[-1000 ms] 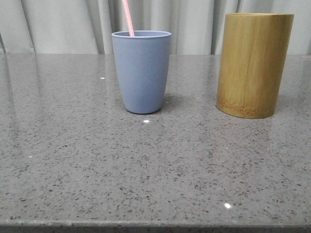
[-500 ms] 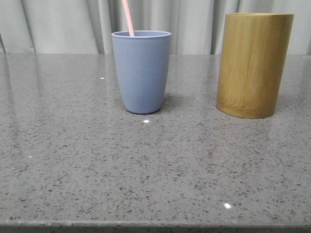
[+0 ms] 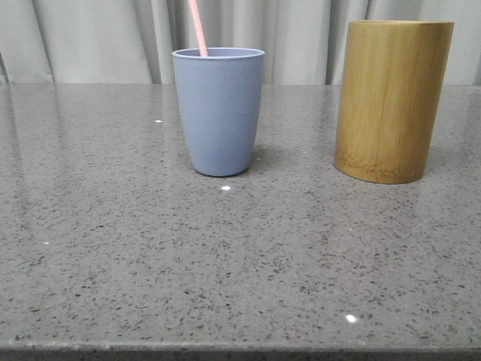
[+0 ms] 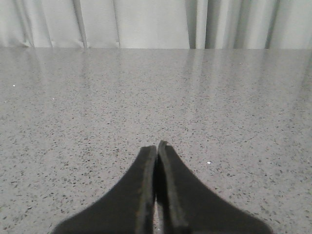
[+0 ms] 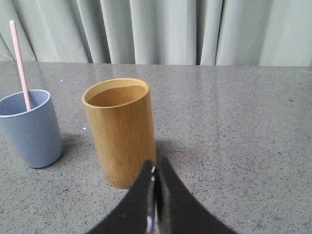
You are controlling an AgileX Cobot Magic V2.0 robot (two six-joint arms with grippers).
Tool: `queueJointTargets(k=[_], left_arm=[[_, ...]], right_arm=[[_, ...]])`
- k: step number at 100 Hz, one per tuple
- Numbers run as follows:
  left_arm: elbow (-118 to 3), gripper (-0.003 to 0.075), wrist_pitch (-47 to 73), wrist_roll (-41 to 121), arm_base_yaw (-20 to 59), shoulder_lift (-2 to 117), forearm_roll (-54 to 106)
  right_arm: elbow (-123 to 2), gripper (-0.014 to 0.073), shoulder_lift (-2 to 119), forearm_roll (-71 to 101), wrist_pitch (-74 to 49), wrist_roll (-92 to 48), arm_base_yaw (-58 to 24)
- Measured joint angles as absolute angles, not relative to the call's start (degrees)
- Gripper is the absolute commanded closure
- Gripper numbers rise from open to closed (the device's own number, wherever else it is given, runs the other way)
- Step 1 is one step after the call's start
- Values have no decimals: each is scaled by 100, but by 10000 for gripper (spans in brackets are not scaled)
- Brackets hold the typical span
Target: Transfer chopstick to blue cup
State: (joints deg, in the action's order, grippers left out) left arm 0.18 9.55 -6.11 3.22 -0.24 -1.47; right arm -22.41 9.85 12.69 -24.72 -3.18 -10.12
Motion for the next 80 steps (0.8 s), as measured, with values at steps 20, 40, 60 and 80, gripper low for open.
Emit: queueJointTargets(k=[20, 40, 60, 80], left_arm=[[18, 739, 955, -611, 322, -24, -147], [18, 739, 955, -611, 322, -24, -143], [18, 739, 955, -611, 322, -24, -143], [18, 739, 955, -611, 322, -24, -143]], right_arm=[[-2169, 699, 985, 809, -2070, -280, -919], [-1597, 699, 985, 538, -1153, 0, -700], [-837, 699, 789, 305, -434, 171, -532], [-176, 699, 215, 237, -314, 182, -384]])
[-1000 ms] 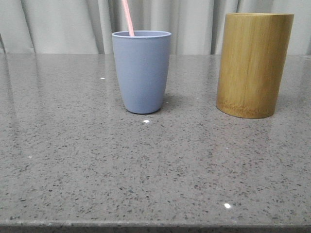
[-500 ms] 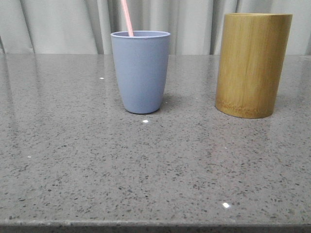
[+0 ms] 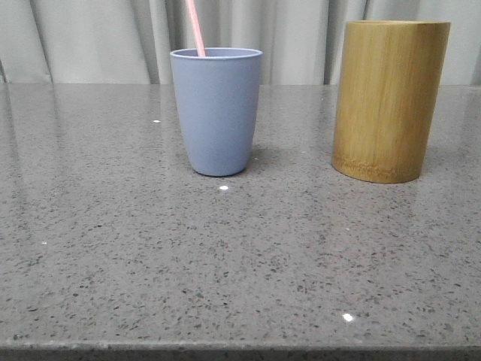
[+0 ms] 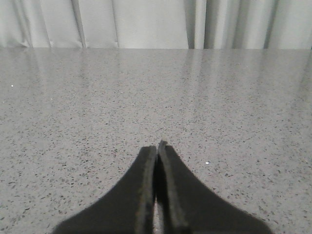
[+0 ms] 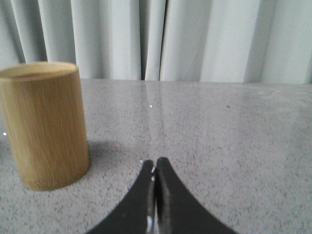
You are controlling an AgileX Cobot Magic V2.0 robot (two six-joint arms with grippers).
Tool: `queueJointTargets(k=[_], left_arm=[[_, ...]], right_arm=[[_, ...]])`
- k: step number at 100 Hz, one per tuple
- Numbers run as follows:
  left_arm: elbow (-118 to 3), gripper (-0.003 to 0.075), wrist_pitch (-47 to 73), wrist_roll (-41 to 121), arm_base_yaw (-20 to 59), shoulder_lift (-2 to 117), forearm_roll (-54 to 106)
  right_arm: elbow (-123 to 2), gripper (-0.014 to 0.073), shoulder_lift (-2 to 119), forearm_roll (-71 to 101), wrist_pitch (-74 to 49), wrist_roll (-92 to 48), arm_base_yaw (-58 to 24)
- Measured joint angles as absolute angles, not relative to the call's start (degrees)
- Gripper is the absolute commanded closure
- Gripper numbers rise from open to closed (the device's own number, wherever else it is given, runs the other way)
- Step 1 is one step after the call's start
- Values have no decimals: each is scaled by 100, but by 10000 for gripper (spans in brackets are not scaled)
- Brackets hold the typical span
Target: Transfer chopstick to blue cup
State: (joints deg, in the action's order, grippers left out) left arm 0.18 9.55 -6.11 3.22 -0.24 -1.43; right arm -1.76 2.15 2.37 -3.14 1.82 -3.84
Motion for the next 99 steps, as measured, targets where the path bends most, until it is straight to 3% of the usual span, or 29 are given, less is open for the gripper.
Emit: queueJointTargets(k=[99], left_arm=[[18, 739, 945, -611, 322, -24, -143]], right_arm=[[164, 699, -59, 226, -374, 237, -349]])
